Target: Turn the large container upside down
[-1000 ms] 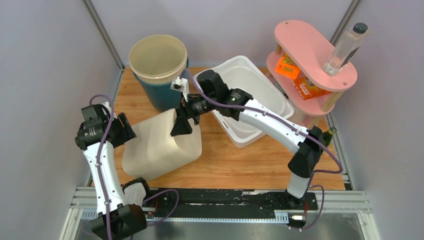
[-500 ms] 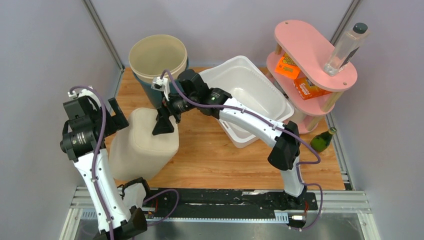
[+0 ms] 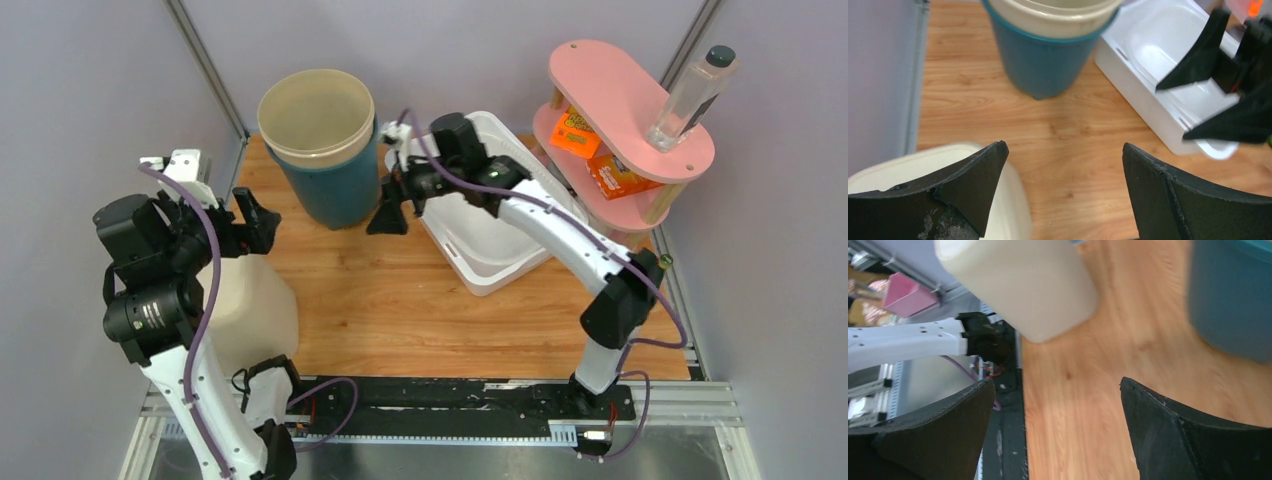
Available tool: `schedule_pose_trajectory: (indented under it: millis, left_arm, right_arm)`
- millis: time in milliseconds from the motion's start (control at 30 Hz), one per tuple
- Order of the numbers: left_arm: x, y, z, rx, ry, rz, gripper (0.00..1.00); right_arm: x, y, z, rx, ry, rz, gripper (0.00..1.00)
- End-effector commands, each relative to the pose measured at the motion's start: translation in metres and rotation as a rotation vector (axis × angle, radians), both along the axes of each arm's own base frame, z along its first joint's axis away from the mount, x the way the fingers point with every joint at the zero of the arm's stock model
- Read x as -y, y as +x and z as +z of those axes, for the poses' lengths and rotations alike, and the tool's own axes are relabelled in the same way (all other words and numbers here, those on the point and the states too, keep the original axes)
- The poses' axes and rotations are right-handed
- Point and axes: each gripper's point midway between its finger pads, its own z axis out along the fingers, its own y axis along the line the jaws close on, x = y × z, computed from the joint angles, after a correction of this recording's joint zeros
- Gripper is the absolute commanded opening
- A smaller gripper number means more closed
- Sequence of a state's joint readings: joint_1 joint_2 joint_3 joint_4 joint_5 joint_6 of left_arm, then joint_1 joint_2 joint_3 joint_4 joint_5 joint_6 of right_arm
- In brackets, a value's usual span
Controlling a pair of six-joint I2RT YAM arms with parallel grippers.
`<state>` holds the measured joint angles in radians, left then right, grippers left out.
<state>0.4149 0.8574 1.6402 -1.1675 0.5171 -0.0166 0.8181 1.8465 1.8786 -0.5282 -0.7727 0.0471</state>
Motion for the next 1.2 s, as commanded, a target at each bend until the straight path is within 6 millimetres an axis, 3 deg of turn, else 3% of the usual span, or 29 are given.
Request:
schedule_pose_trajectory:
  millis: [0, 100, 200, 300, 333, 433, 600, 867, 1033, 1100, 1167]
  left_arm:
    - [0.038, 0.01, -0.033, -0.106, -0.096, -0.293, 0.96]
    - [0.051, 0.005, -0.073, -0.224, -0.06, -0.401, 0.96]
    - [0.062, 0.001, -0.105, -0.316, -0.027, -0.491, 0.96]
    - [0.065, 0.0, -0.141, -0.42, 0.035, -0.524, 0.94]
    - [0.062, 0.004, -0.144, -0.418, 0.053, -0.506, 0.94]
    - [0.036, 0.015, -0.161, -0.479, 0.114, -0.343, 0.95]
    - [-0.006, 0.021, -0.168, -0.524, 0.241, -0.131, 0.96]
    - [-0.043, 0.014, -0.182, -0.587, 0.387, 0.011, 0.96]
    - [-0.05, 0.026, -0.174, -0.509, 0.431, 0.031, 0.96]
    - [-0.037, 0.033, -0.164, -0.463, 0.4, -0.033, 0.96]
    - [-0.008, 0.036, -0.149, -0.399, 0.337, -0.191, 0.96]
  right_arm:
    - [0.089, 0.034, 0.033, 0.108, 0.026, -0.163, 1.0]
    - [0.135, 0.053, 0.021, 0.116, -0.021, -0.289, 1.0]
    - [0.169, 0.058, 0.012, 0.146, -0.065, -0.376, 1.0]
    - [0.188, 0.054, 0.005, 0.17, -0.108, -0.425, 1.0]
    - [0.192, 0.052, 0.003, 0.175, -0.118, -0.432, 1.0]
    - [0.199, 0.048, -0.006, 0.166, -0.147, -0.455, 1.0]
    - [0.21, 0.048, -0.019, 0.173, -0.197, -0.499, 1.0]
    - [0.218, 0.048, -0.029, 0.191, -0.233, -0.527, 1.0]
    - [0.217, 0.046, -0.035, 0.177, -0.232, -0.521, 1.0]
    - [0.218, 0.046, -0.037, 0.176, -0.231, -0.521, 1.0]
    - [0.217, 0.044, -0.037, 0.173, -0.227, -0.517, 1.0]
